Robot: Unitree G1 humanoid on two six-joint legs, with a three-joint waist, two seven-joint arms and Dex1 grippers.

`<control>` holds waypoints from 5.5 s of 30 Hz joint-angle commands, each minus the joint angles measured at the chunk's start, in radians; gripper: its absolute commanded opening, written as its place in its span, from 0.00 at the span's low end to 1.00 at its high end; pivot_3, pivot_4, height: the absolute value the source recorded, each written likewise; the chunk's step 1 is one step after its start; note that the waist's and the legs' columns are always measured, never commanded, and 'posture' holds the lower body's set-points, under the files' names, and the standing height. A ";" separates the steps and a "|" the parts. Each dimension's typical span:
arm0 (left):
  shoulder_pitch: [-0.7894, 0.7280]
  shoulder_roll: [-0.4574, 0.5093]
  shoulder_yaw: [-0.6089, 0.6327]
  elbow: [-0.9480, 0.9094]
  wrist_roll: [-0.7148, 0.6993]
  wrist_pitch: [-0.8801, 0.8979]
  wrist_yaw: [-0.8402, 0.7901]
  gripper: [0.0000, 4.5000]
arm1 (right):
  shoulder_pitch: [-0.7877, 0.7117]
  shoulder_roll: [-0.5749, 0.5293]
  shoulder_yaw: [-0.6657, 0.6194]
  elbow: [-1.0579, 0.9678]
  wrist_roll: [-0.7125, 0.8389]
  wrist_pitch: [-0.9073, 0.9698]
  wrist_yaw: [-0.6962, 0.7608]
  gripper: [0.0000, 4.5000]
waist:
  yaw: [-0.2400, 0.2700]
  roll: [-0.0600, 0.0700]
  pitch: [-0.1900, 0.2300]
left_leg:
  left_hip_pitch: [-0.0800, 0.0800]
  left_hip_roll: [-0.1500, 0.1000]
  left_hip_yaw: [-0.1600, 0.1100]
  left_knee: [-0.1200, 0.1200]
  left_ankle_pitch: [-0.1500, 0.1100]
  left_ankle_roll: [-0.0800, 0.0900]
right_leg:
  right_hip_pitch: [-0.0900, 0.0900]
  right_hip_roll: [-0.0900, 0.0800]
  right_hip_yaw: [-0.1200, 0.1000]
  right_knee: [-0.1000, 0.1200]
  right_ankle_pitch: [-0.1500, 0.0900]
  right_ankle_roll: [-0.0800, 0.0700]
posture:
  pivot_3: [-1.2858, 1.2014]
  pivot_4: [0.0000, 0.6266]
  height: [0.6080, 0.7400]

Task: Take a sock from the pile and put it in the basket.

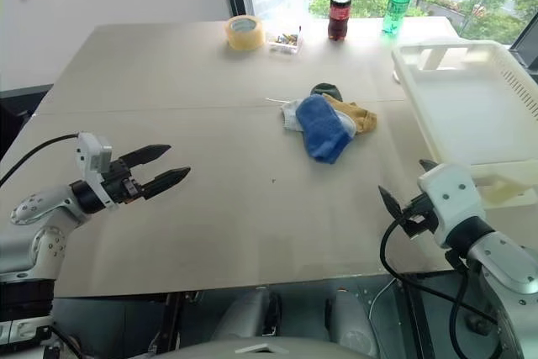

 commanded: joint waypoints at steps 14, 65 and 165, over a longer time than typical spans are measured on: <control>-0.026 -0.037 -0.055 -0.078 0.019 0.001 0.033 0.99 | -0.078 0.003 0.103 -0.036 -0.013 0.073 -0.093 1.00 | 0.000 0.000 0.000 | 0.001 0.000 -0.001 0.000 0.000 0.001 | 0.000 0.001 0.000 0.003 0.000 0.000 | 0.52 0.24 1.00; 0.007 -0.004 -0.053 -0.289 -0.151 0.093 -0.120 1.00 | -0.693 0.146 0.658 0.753 -0.371 -0.268 -0.005 0.75 | -0.004 -0.003 0.003 | -0.001 0.000 0.001 0.001 0.002 -0.002 | -0.003 0.002 -0.002 0.003 0.000 0.000 | 0.52 0.24 1.00; -0.734 -0.185 -0.435 0.797 0.548 -0.136 0.094 0.20 | -0.340 0.084 0.409 0.116 -0.024 0.062 0.053 1.00 | -0.011 -0.006 0.004 | -0.016 -0.001 0.000 0.015 0.002 -0.002 | -0.016 0.007 -0.006 0.013 0.001 0.001 | 0.52 0.24 1.00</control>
